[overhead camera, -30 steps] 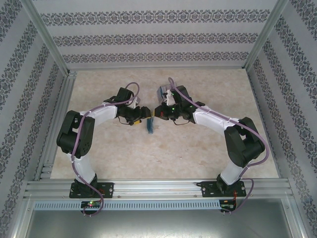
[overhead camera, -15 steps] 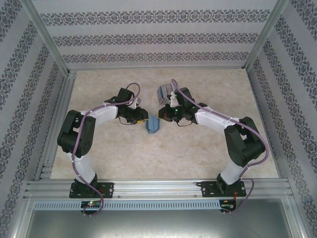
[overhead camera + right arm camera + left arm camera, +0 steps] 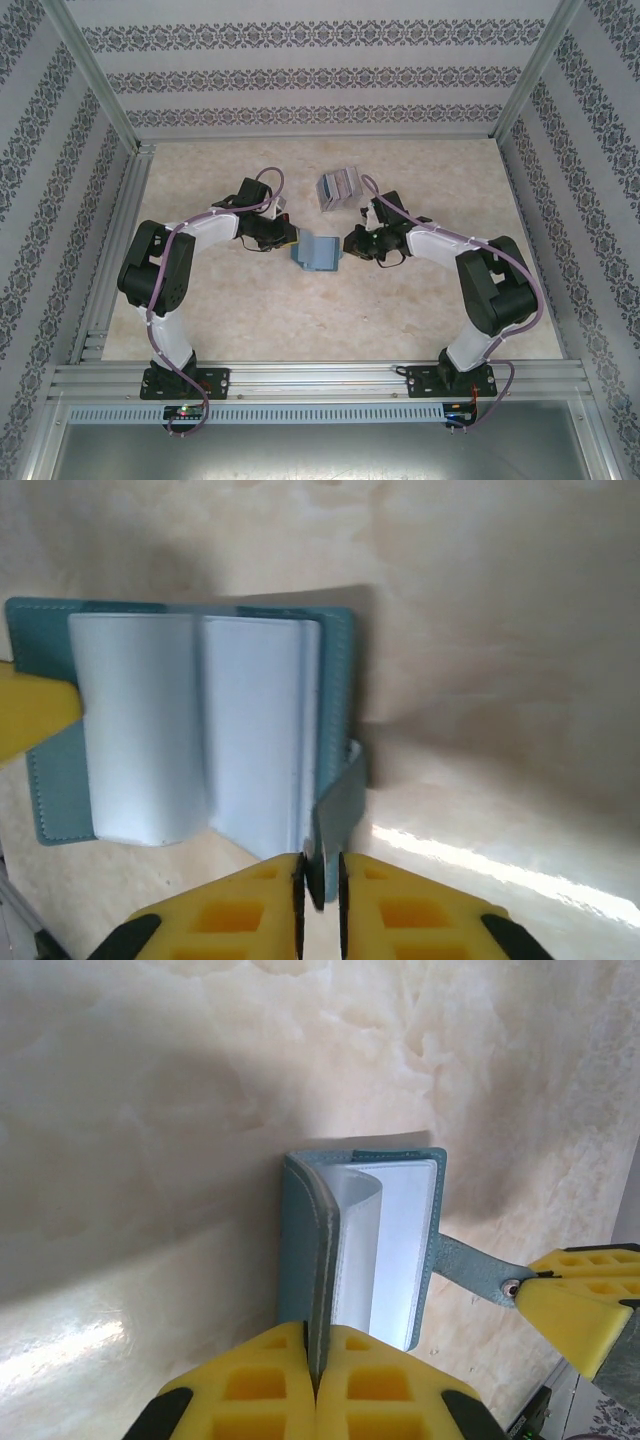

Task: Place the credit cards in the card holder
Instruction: Open the card holder at the center of the table.

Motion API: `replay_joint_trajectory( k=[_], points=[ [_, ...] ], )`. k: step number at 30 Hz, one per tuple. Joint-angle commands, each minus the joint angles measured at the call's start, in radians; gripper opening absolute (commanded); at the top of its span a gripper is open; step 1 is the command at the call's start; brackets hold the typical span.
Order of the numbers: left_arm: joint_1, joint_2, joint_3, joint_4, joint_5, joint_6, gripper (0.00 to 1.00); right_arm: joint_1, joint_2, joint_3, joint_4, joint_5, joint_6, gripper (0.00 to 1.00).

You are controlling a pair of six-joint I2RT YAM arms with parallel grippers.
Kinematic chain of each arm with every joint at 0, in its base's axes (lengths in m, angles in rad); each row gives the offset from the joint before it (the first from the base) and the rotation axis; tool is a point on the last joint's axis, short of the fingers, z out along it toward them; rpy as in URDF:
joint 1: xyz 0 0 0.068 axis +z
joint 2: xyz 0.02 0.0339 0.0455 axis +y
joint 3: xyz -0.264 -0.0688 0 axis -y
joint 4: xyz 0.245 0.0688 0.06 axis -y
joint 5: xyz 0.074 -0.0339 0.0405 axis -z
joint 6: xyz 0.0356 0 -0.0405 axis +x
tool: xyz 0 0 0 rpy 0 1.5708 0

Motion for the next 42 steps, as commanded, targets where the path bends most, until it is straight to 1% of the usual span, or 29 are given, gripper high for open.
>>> replay_joint_trajectory(
  k=[1,2,6,8,10,13,16,19,21,24,29,34,42],
  points=[
    [-0.008,0.017,-0.008,0.03,0.018,0.013,0.0,-0.017,-0.075,0.025,-0.116,0.093,-0.095,0.28],
    [-0.008,0.016,-0.008,0.03,0.019,0.012,0.0,-0.019,-0.087,0.036,-0.142,0.111,-0.112,0.32],
    [-0.007,0.009,-0.022,0.036,0.021,0.005,0.0,-0.035,-0.144,0.104,-0.266,0.185,-0.183,0.37],
    [-0.008,0.003,-0.036,0.048,0.018,0.001,0.0,-0.034,-0.175,0.133,-0.306,0.209,-0.198,0.38],
    [-0.007,0.001,-0.043,0.055,0.016,-0.003,0.0,-0.021,-0.204,0.143,-0.3,0.196,-0.177,0.38],
    [-0.007,0.0,-0.052,0.068,0.019,-0.021,0.0,0.041,-0.206,0.16,-0.26,0.162,-0.131,0.36],
    [-0.008,-0.002,-0.063,0.091,0.024,-0.039,0.0,0.129,-0.145,0.188,-0.209,0.126,-0.099,0.32],
    [-0.008,-0.002,-0.074,0.099,0.025,-0.042,0.0,0.2,-0.049,0.218,-0.149,0.093,-0.064,0.28],
    [-0.007,-0.007,-0.08,0.098,0.025,-0.047,0.0,0.237,0.014,0.239,-0.106,0.082,-0.044,0.27],
    [-0.009,-0.025,-0.09,0.104,0.022,-0.057,0.0,0.265,0.109,0.291,-0.098,0.064,-0.045,0.26],
    [-0.007,-0.036,-0.1,0.089,0.004,-0.045,0.0,0.244,0.192,0.3,-0.116,0.108,-0.069,0.25],
    [-0.008,-0.031,-0.126,0.117,0.004,-0.059,0.0,0.201,0.217,0.254,-0.097,0.095,-0.069,0.25],
    [-0.007,-0.025,-0.142,0.127,-0.008,-0.06,0.0,0.193,0.251,0.237,-0.098,0.12,-0.089,0.25]
  ],
)
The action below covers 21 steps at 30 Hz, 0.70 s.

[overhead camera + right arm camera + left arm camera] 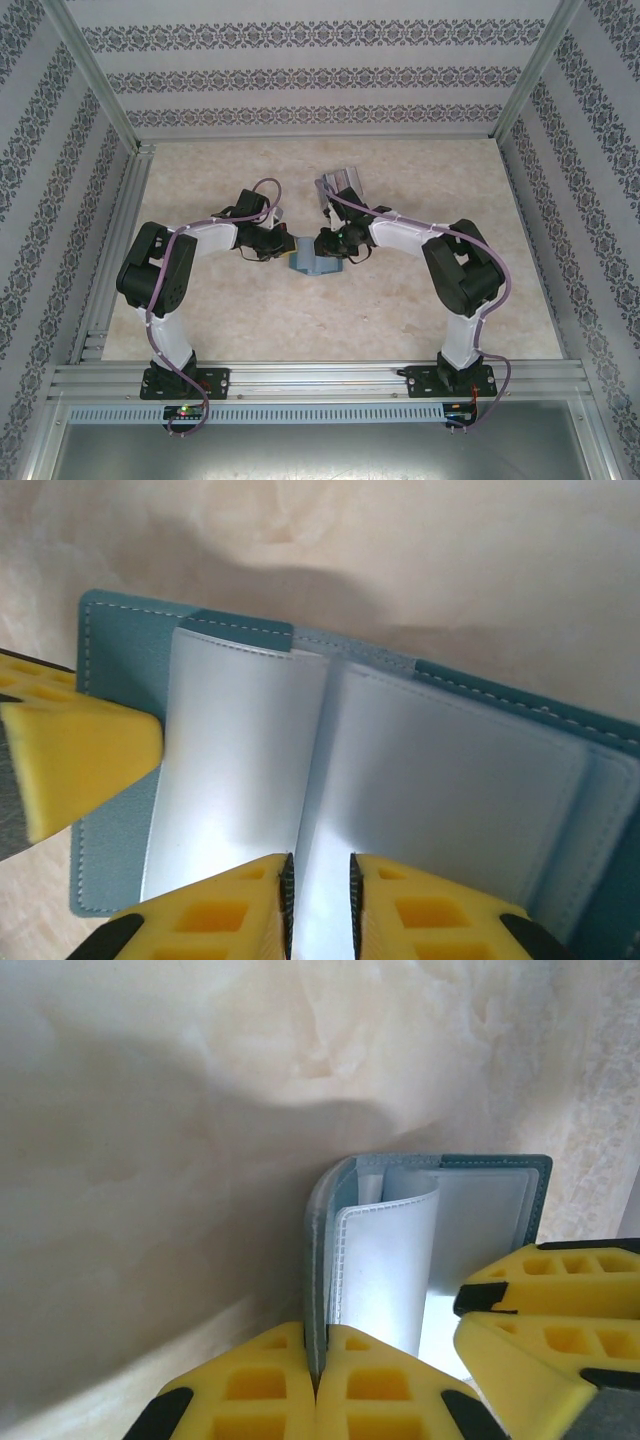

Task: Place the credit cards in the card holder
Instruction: Open the card holder at the center of the table.

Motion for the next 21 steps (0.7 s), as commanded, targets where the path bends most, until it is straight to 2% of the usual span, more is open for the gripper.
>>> replay_joint_trajectory(
  k=[1,16,21],
  points=[
    [-0.007,-0.015,-0.027,0.017,-0.018,-0.005,0.0,-0.002,0.031,-0.02,0.004,0.022,-0.026,0.25],
    [-0.008,0.005,-0.077,0.041,-0.04,-0.004,0.0,-0.033,0.062,-0.065,0.014,0.046,-0.048,0.24],
    [-0.008,-0.001,-0.08,0.043,-0.05,-0.003,0.06,-0.039,0.05,-0.069,0.016,0.043,-0.048,0.24]
  ],
)
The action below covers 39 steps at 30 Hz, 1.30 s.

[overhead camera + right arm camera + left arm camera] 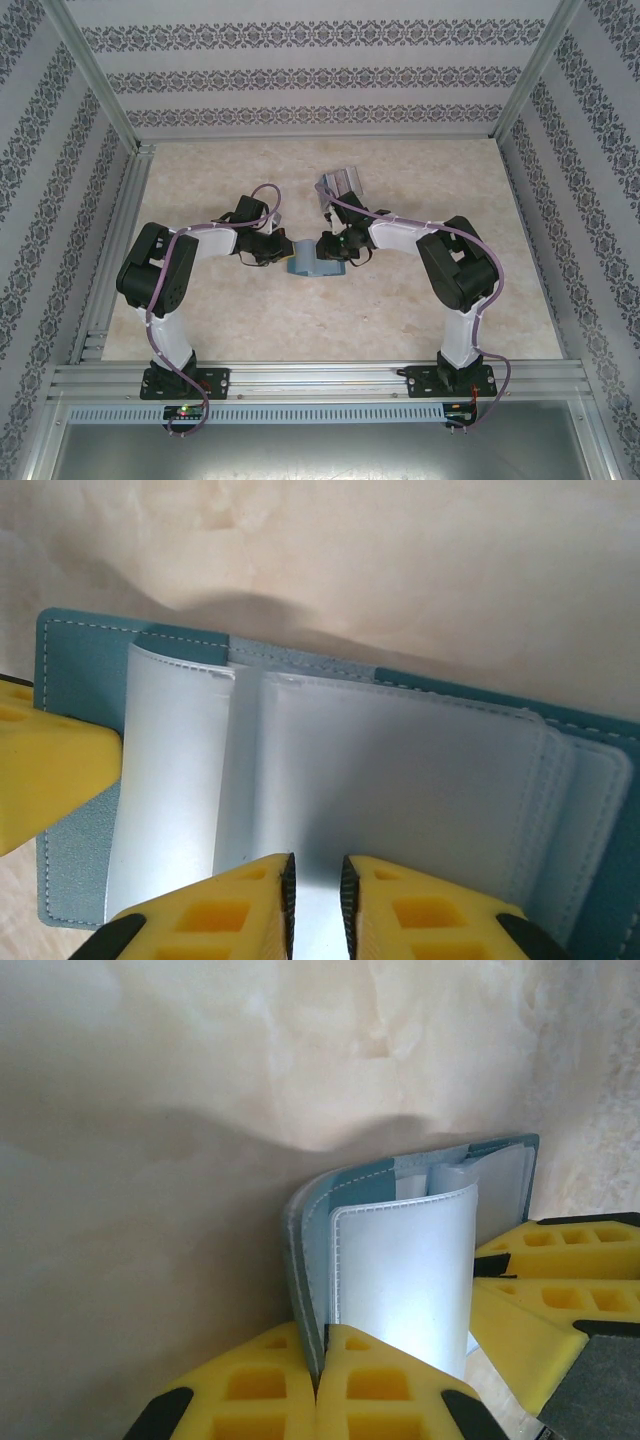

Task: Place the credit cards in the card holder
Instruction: Open the card holder at the center of the table.

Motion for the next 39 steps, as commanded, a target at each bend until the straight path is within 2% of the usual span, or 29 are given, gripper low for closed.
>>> replay_joint_trajectory(
  k=[1,12,26,35,39],
  points=[
    [-0.008,0.0,-0.02,-0.012,-0.032,-0.004,0.07,-0.012,0.012,-0.041,-0.032,0.06,-0.023,0.24],
    [-0.008,-0.051,-0.035,0.013,-0.014,-0.028,0.17,-0.014,0.018,-0.048,-0.031,0.072,-0.024,0.24],
    [-0.006,-0.161,-0.098,-0.022,-0.113,-0.012,0.16,-0.024,0.01,-0.08,0.011,0.034,0.002,0.25],
    [-0.005,-0.158,-0.151,0.036,-0.112,-0.037,0.11,-0.021,0.007,-0.102,0.045,0.023,0.018,0.25],
    [-0.006,-0.123,-0.152,0.089,-0.067,-0.057,0.11,-0.019,0.01,-0.102,0.055,0.015,0.02,0.25]
  ],
)
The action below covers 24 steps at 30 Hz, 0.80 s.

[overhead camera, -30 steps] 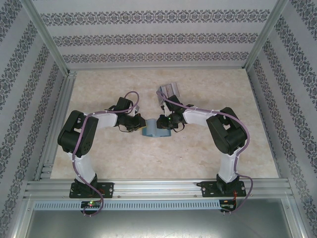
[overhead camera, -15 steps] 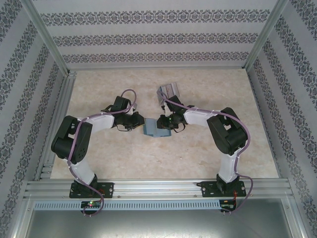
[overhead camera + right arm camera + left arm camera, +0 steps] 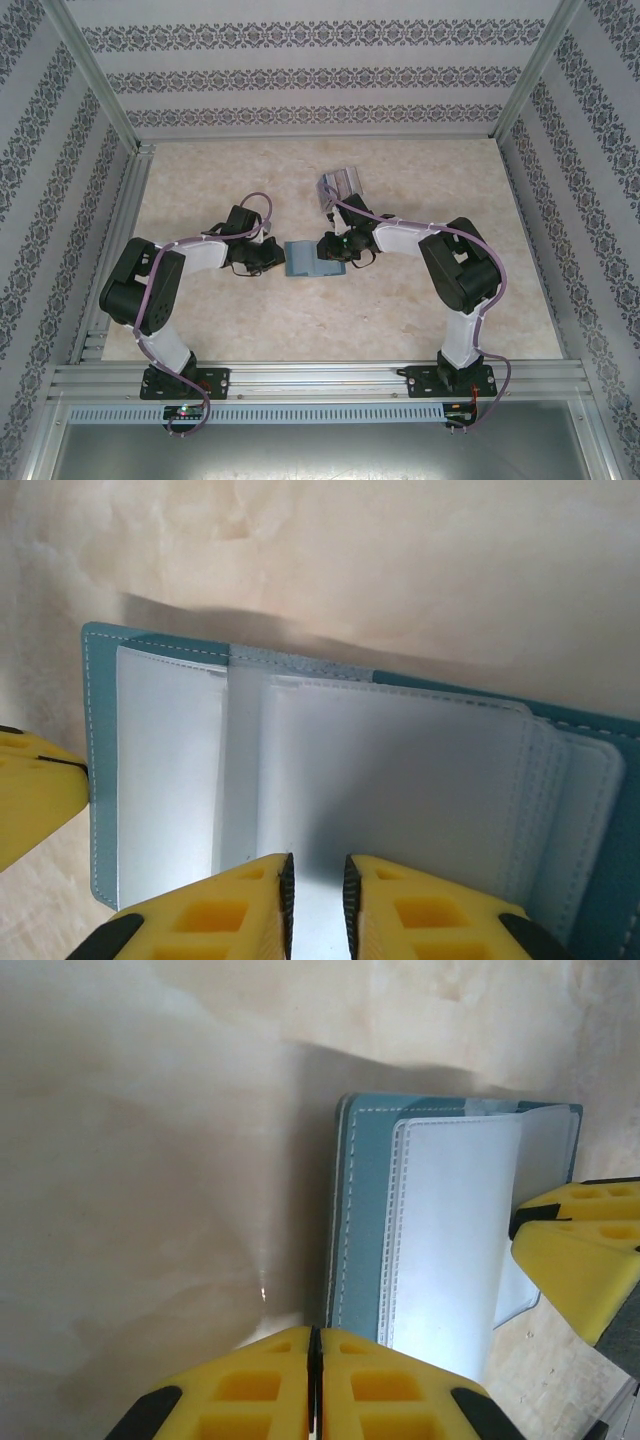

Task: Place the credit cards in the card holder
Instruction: Open the card holder at the center of the table.

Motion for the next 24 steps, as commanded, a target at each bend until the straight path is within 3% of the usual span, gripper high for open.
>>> replay_joint_trajectory(
  k=[1,6,16,24],
  points=[
    [-0.005,0.029,-0.008,0.106,0.051,-0.048,0.11,-0.004,0.03,-0.039,-0.038,0.049,0.012,0.25],
    [-0.007,0.042,-0.008,0.228,0.135,-0.127,0.13,-0.002,0.034,-0.044,-0.029,0.044,0.018,0.25],
    [-0.011,-0.026,0.02,0.29,0.183,-0.193,0.13,0.001,0.05,-0.055,0.005,0.026,0.034,0.25],
    [-0.051,0.046,0.096,0.29,0.194,-0.197,0.13,-0.009,0.062,-0.072,0.057,-0.023,0.063,0.25]
  ],
)
